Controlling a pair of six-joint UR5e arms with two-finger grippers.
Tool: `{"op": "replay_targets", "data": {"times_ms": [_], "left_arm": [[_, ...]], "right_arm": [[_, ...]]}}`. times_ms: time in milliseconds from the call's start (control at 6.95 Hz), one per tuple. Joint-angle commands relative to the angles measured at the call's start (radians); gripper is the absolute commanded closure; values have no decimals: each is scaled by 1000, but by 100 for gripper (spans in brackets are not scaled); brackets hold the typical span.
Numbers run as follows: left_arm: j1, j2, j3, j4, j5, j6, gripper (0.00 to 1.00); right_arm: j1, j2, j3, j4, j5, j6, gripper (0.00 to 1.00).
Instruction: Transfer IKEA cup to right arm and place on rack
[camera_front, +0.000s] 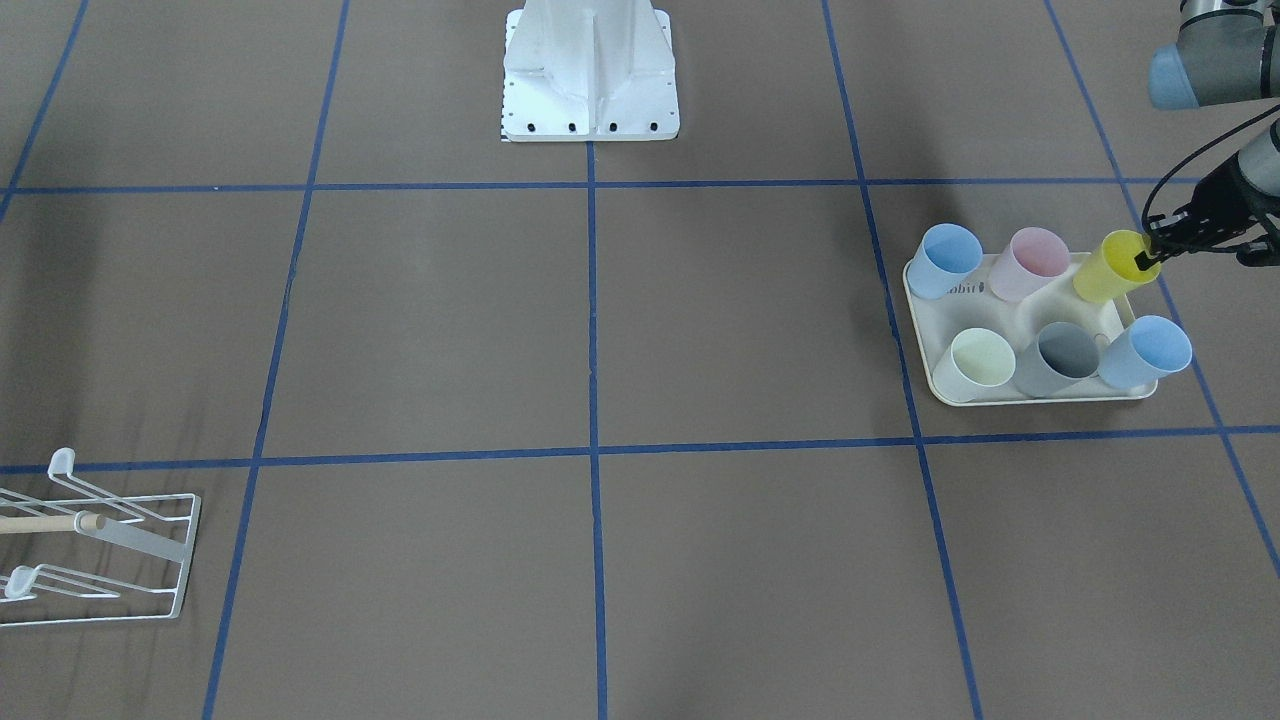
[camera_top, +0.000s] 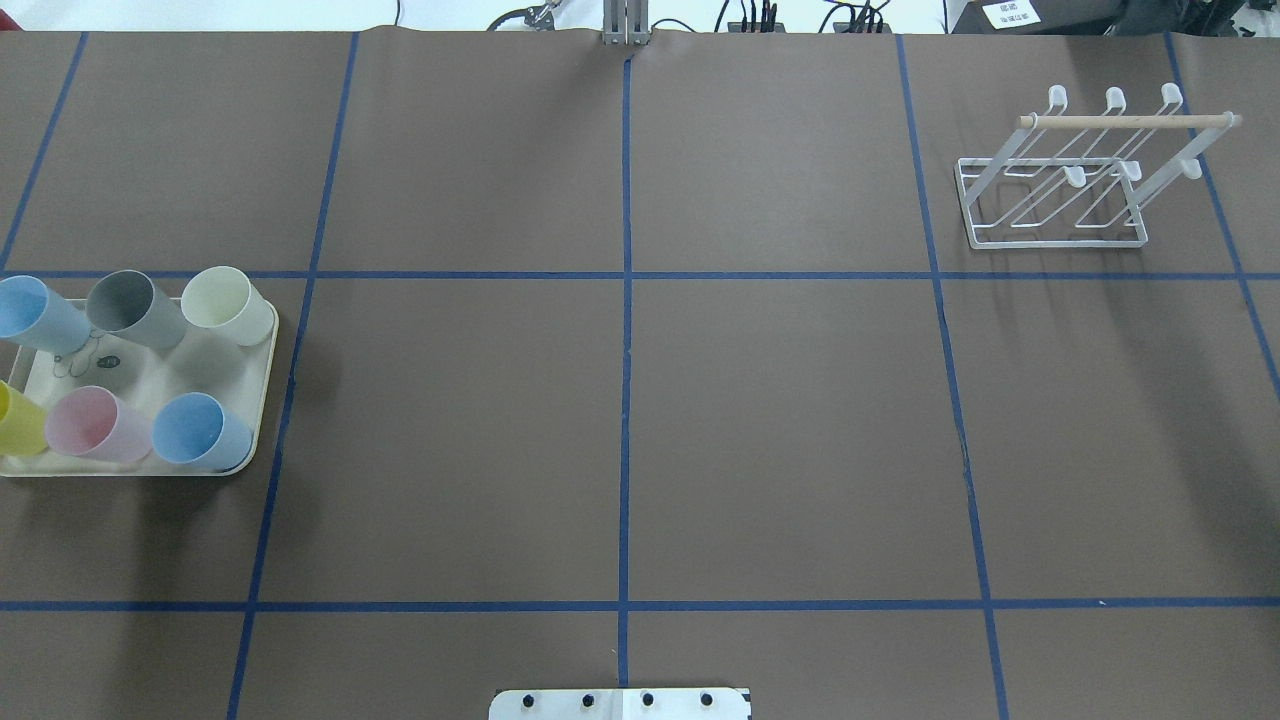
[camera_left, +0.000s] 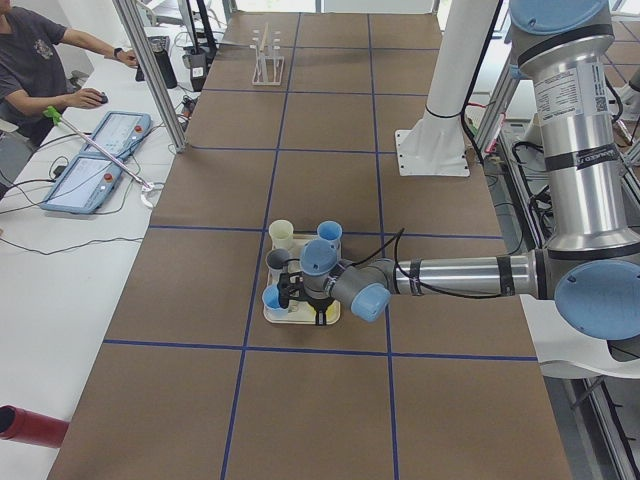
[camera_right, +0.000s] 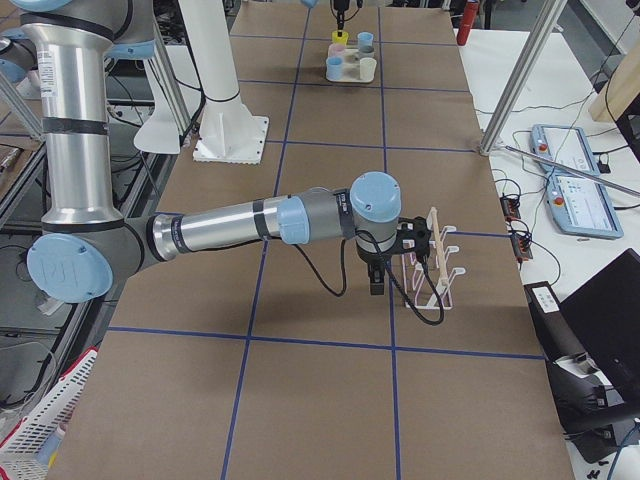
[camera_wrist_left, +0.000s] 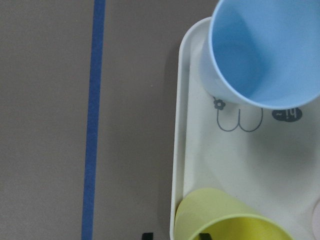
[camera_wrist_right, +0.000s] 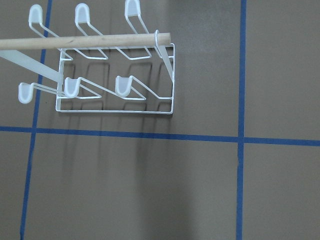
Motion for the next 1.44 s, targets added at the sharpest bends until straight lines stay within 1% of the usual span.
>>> {"op": "replay_targets", "data": {"times_ms": [0, 144, 288, 432, 576, 719, 863, 1007, 1151, 1295], "left_arm": [[-15, 20, -61, 11, -50, 0, 100], [-64, 34, -83, 9, -96, 11, 100], [-120, 40, -100, 11, -101, 17, 100], [-153, 60, -108, 17, -101, 73, 100], [-205, 58, -118, 64, -101, 132, 100], [-237, 51, -172, 160, -93, 176, 100], [-306, 8, -245, 261, -90, 178, 100], [-316, -76, -288, 370, -90, 168, 100], [-314, -102, -307, 400, -99, 162, 100], [-314, -122, -316, 387, -104, 79, 100]], "right_arm": [[0, 0, 0, 0, 0, -1, 1], [0, 0, 0, 0, 0, -1, 1], [0, 0, 0, 1, 0, -1, 1], [0, 0, 0, 1, 0, -1, 1], [0, 1, 0, 1, 6, -1, 1], [0, 1, 2, 3, 6, -1, 1], [0, 1, 14, 4, 3, -1, 1], [0, 5, 14, 4, 2, -2, 1], [0, 9, 15, 4, 2, -2, 1], [-2, 12, 23, 4, 2, -2, 1]]}}
